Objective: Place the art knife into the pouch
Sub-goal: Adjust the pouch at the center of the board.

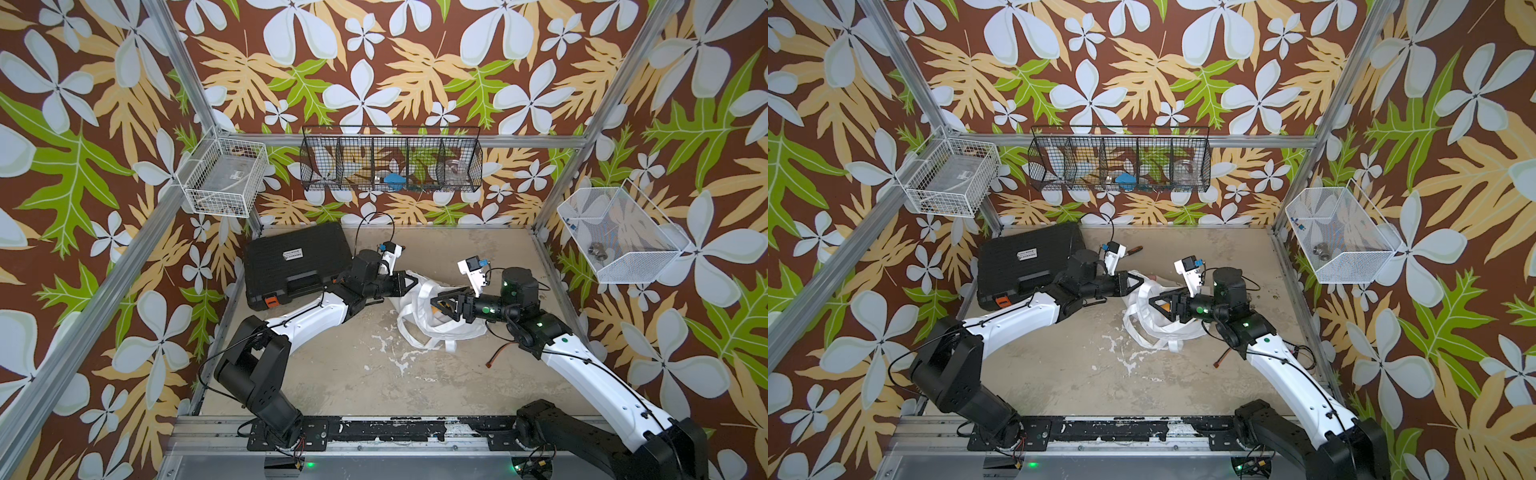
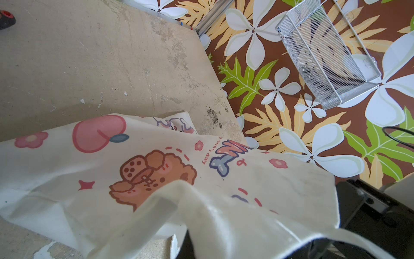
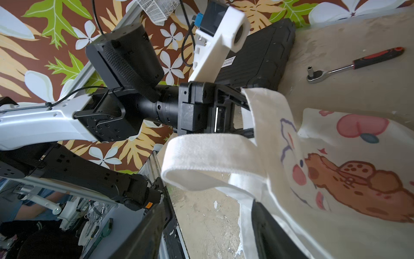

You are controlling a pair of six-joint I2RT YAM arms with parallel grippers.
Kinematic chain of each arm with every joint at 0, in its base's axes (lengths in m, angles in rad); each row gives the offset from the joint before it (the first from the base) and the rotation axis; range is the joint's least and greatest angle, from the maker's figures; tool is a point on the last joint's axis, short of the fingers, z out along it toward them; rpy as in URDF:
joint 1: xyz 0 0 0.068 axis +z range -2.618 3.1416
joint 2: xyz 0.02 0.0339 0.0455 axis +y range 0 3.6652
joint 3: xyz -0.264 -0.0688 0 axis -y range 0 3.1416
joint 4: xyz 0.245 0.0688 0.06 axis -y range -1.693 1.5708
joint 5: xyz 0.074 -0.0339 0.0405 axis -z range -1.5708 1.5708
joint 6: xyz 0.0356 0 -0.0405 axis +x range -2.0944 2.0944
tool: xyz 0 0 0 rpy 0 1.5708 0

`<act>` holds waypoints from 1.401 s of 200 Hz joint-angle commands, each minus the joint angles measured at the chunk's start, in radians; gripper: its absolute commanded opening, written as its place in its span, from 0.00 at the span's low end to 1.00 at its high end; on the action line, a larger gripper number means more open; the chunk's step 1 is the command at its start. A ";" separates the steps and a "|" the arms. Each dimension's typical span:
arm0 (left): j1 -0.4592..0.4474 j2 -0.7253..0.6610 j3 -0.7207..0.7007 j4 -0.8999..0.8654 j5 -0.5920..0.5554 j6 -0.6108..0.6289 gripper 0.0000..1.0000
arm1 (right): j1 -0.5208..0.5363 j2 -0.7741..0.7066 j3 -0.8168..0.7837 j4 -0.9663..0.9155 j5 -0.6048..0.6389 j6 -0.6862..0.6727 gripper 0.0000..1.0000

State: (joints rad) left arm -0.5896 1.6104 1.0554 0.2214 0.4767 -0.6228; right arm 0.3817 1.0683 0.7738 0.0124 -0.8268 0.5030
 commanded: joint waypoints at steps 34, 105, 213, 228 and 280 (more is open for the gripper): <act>0.003 0.002 0.005 0.026 0.022 -0.004 0.00 | 0.020 0.097 0.023 0.244 -0.085 0.040 0.65; 0.005 0.010 0.008 0.021 0.016 0.003 0.00 | 0.076 0.147 0.032 0.585 -0.269 0.380 0.64; 0.010 0.022 -0.020 0.066 0.050 -0.021 0.00 | -0.063 0.240 0.432 0.389 -0.219 0.364 0.65; 0.010 0.017 -0.024 0.068 0.057 -0.023 0.00 | -0.126 0.302 0.454 0.406 -0.196 0.367 0.65; 0.010 -0.019 -0.048 0.088 0.081 -0.041 0.00 | -0.269 0.534 0.600 0.372 -0.147 0.368 0.66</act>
State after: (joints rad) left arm -0.5808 1.6085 1.0134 0.2703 0.5259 -0.6521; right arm 0.1410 1.5402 1.3251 0.3748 -1.0077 0.8642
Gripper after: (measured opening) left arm 0.060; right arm 0.658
